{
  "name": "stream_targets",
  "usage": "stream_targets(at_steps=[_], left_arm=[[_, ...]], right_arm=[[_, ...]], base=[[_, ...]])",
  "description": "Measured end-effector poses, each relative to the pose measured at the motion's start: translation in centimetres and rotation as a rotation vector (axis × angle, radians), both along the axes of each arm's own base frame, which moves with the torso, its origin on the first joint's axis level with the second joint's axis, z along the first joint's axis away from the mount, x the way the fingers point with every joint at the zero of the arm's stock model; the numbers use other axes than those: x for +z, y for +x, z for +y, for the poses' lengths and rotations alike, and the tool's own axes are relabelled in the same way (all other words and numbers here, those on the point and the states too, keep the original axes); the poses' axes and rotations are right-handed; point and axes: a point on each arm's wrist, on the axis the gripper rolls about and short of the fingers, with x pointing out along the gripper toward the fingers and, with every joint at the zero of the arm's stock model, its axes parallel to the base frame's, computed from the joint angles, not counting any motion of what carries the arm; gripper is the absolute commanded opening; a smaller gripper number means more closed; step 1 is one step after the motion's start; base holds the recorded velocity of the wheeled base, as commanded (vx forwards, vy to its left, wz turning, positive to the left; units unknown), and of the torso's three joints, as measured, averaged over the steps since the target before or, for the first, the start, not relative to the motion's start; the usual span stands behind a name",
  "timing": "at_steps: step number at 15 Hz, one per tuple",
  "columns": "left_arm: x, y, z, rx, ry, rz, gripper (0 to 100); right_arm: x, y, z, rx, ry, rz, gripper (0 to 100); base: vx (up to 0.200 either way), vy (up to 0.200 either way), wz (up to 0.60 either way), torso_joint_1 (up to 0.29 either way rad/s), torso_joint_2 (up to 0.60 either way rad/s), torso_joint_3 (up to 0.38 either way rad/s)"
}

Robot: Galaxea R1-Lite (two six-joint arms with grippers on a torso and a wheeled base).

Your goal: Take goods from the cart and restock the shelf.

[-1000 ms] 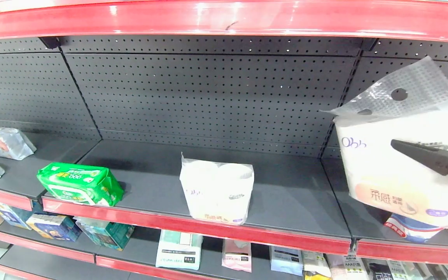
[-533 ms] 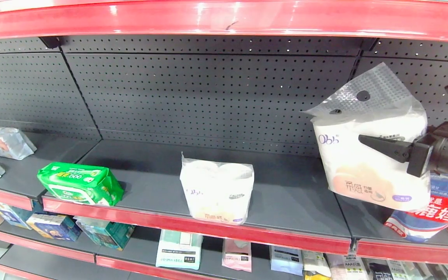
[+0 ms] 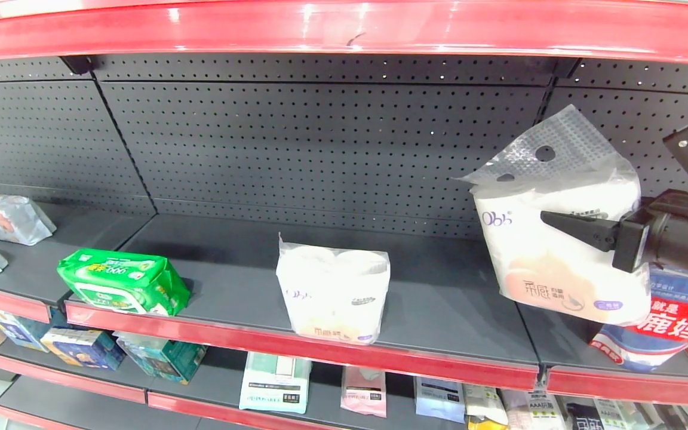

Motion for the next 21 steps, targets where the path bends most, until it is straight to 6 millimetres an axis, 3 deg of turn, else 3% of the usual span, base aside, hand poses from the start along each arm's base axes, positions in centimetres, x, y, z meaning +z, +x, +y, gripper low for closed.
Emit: stream_targets(at_steps=[3,8,14,21], left_arm=[[-0.37,0.00,-0.09,-0.056,0.043,0.037,100],[-0.34,0.01,-0.38,0.103,0.064,0.045,100],[-0.38,-0.09,-0.23,-0.017,0.061,0.028,100],[-0.53,-0.69,-0.24,0.057,0.068,-0.047,100]], right_arm=[[-0.05,0.10,0.07,0.001,-0.002,0.002,0],[0.06,0.14,0.27,0.007,-0.003,-0.002,0],[0.19,0.11,0.27,0.006,-0.002,-0.008,0],[0.40,0.12,0.26,0.005,-0.001,-0.015,0]], base=[[0.000,0.000,0.00,0.000,0.00,0.000],[0.000,0.000,0.00,0.000,0.00,0.000],[0.000,0.000,0.00,0.000,0.00,0.000],[0.000,0.000,0.00,0.000,0.00,0.000]])
